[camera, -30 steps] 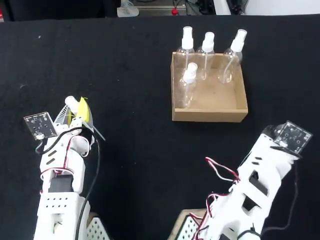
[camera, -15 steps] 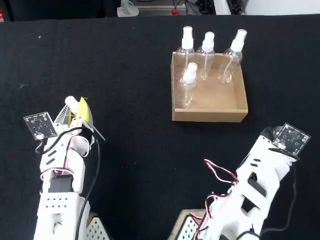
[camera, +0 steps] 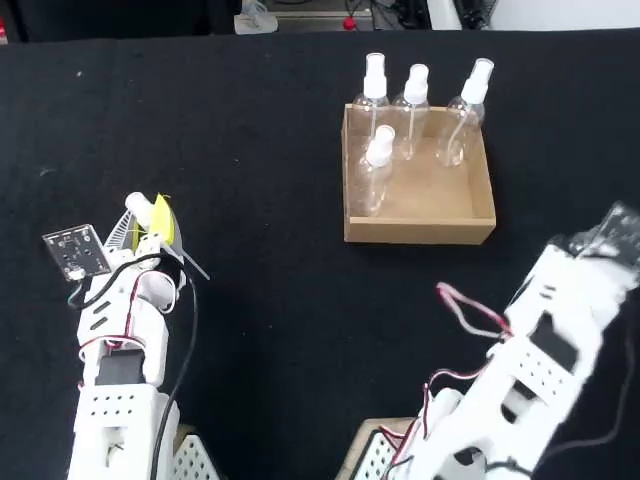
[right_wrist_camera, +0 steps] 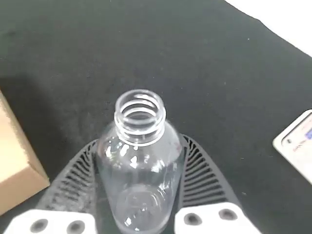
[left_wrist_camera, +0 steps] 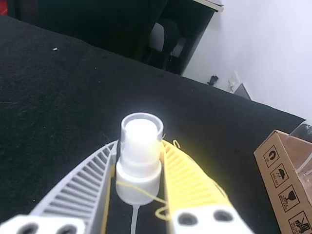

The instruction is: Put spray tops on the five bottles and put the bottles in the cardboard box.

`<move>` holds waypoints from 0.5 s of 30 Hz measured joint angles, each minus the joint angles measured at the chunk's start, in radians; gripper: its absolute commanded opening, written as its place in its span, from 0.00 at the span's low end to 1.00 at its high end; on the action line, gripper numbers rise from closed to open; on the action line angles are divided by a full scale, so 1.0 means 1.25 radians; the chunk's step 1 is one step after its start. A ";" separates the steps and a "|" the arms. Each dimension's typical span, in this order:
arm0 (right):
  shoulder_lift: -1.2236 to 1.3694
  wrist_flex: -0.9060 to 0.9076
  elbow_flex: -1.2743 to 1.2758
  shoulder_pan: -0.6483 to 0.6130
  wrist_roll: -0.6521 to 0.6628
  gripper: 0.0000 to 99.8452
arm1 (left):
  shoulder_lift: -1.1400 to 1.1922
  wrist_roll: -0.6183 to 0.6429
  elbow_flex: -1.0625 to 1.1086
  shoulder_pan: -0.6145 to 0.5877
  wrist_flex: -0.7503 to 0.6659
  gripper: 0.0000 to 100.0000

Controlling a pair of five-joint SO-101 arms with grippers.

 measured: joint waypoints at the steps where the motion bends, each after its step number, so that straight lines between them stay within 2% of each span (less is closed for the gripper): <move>1: -0.023 0.072 -0.036 -0.007 0.000 0.01 | 0.000 0.000 0.000 0.000 0.000 0.03; 4: -0.113 0.269 -0.093 -0.083 0.001 0.01 | 0.000 0.000 0.000 0.001 0.002 0.03; 7: -0.221 0.394 -0.099 -0.201 0.000 0.01 | 0.000 0.000 -0.017 -0.001 0.050 0.03; 12: -0.405 0.513 -0.099 -0.442 0.002 0.01 | 0.000 0.000 -0.091 -0.002 0.190 0.03; 15: -0.482 0.545 -0.099 -0.587 0.002 0.01 | 0.000 0.000 -0.109 -0.002 0.216 0.03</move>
